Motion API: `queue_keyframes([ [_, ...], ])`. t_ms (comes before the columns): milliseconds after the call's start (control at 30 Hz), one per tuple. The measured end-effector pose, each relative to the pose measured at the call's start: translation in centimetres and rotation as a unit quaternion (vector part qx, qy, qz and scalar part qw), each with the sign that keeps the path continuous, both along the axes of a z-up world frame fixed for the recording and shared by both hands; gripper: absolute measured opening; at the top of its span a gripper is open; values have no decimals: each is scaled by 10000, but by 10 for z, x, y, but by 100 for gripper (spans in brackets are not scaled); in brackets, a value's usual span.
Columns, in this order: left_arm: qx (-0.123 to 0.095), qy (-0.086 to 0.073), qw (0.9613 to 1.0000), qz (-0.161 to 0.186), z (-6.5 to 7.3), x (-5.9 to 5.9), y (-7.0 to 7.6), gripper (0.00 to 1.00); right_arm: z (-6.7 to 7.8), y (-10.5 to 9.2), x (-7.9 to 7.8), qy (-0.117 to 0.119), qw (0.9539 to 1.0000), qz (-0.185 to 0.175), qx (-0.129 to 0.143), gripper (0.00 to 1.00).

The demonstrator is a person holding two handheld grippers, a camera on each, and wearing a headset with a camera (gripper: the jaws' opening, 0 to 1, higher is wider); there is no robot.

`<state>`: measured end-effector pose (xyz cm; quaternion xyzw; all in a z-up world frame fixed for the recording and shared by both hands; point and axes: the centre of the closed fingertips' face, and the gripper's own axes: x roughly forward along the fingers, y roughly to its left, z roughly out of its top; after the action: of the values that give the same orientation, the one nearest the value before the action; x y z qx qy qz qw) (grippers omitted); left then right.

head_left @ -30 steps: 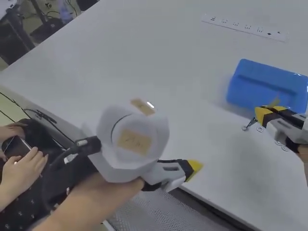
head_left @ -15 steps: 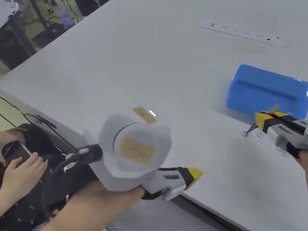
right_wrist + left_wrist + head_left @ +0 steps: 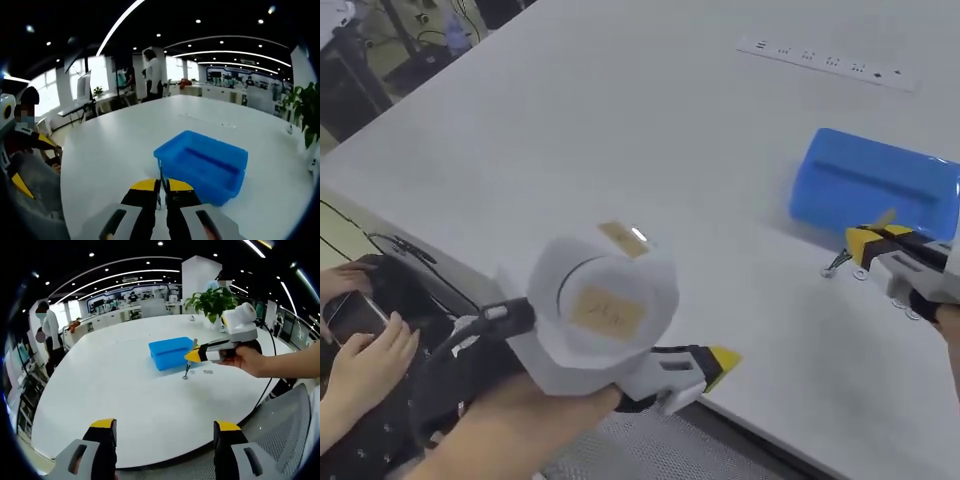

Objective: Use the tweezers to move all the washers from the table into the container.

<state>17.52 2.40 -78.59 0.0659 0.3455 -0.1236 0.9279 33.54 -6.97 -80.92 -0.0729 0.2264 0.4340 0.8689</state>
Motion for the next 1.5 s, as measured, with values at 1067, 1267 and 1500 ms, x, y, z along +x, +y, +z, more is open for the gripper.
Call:
queue_keyframes([
  [1067, -151, -178, 9997, -41, 5, 8, -3, 80, -2, 12, -4, 86, 9992, 281, -284, 1],
  [1267, -181, -145, 9997, -97, 2, 10, -4, 79, -2, 11, 2, 159, 9986, 314, -402, 1],
  [1500, -126, -147, 9998, -78, 3, 12, 0, 79, 9, 18, 1, 258, 9989, 355, -185, 0],
])
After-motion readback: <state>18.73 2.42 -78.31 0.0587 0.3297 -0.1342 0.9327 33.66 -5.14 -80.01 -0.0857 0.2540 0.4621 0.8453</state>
